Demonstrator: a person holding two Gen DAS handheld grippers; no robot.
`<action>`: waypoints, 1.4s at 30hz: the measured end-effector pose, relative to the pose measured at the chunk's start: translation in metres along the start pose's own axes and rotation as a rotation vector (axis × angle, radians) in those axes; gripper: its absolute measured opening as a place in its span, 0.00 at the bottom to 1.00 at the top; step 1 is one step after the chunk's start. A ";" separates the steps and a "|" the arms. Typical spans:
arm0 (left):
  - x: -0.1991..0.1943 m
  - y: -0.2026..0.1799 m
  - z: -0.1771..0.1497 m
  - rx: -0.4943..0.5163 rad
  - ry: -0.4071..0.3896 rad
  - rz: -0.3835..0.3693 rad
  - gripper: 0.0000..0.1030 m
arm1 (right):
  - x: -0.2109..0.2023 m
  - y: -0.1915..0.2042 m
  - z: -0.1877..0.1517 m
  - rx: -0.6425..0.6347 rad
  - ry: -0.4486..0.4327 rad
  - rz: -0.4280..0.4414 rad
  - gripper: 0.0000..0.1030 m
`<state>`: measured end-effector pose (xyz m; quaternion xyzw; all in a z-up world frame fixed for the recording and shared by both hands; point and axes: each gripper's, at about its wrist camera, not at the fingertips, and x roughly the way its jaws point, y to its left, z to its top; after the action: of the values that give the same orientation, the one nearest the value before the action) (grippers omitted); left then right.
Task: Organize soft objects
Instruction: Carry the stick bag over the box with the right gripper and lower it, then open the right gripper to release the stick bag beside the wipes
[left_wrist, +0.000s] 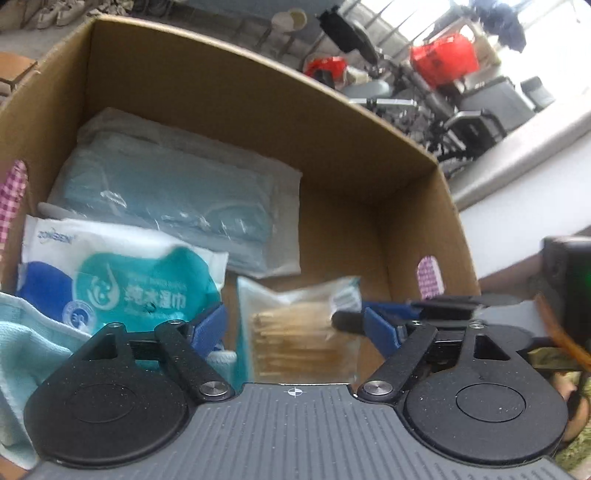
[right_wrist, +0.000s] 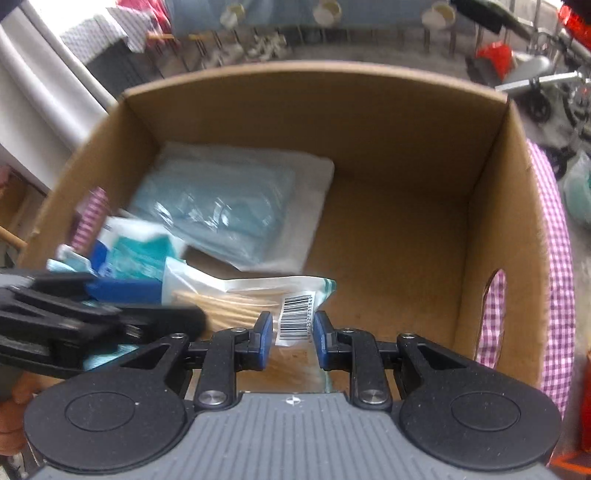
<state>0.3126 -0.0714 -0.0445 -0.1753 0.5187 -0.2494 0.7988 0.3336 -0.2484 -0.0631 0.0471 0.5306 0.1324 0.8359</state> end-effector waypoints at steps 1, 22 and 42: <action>-0.005 0.000 0.000 0.004 -0.012 -0.002 0.83 | 0.005 -0.002 0.001 0.005 0.017 -0.004 0.25; -0.124 -0.002 -0.052 0.186 -0.354 -0.022 0.97 | 0.034 -0.011 0.007 0.072 0.221 0.006 0.33; -0.160 0.037 -0.094 0.124 -0.414 -0.025 0.98 | 0.025 0.006 0.009 0.175 0.120 -0.064 0.37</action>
<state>0.1802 0.0494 0.0161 -0.1794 0.3249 -0.2494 0.8945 0.3505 -0.2352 -0.0803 0.0949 0.5905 0.0615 0.7991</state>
